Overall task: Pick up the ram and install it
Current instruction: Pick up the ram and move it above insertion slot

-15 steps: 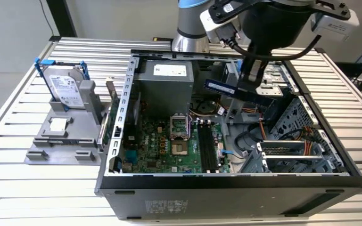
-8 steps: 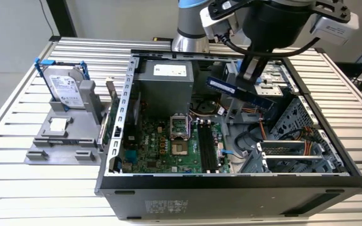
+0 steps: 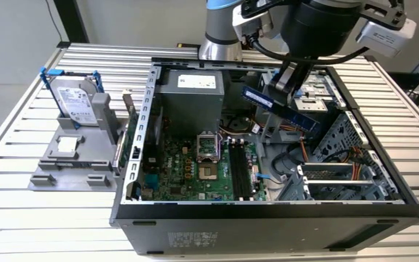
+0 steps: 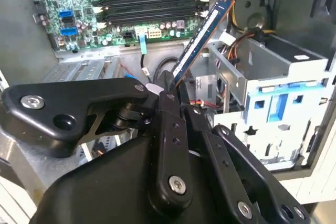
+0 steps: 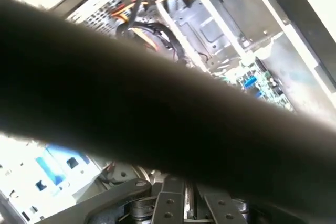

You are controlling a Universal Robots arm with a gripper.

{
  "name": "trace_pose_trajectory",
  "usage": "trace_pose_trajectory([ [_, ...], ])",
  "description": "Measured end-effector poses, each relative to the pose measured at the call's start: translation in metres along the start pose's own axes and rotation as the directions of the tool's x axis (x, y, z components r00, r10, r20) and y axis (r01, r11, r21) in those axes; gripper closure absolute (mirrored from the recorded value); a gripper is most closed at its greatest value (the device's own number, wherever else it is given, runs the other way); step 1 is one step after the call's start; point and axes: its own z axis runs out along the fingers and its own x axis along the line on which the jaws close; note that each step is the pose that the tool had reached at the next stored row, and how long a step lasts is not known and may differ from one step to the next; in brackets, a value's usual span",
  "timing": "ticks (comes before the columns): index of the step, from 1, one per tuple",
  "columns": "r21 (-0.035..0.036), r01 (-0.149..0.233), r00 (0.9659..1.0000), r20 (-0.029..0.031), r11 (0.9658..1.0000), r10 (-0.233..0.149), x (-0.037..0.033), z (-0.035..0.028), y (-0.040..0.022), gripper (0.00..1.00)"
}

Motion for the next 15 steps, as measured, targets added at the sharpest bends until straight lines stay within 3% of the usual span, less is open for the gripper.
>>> trace_pose_trajectory([
  [3,-0.0018,-0.054,0.9985,-0.0016,0.9985,0.054,0.0,0.0002,0.0,1.0],
  [7,-0.0039,-0.122,0.9925,-0.0038,0.9925,0.122,0.0,0.0005,0.0,1.0],
  [11,-0.006,-0.192,0.9814,-0.006,0.9814,0.192,0.0,0.0008,0.0,1.0],
  [15,-0.0079,-0.261,0.9654,-0.0085,0.9654,0.26,0.0,0.0011,0.0,1.0],
])
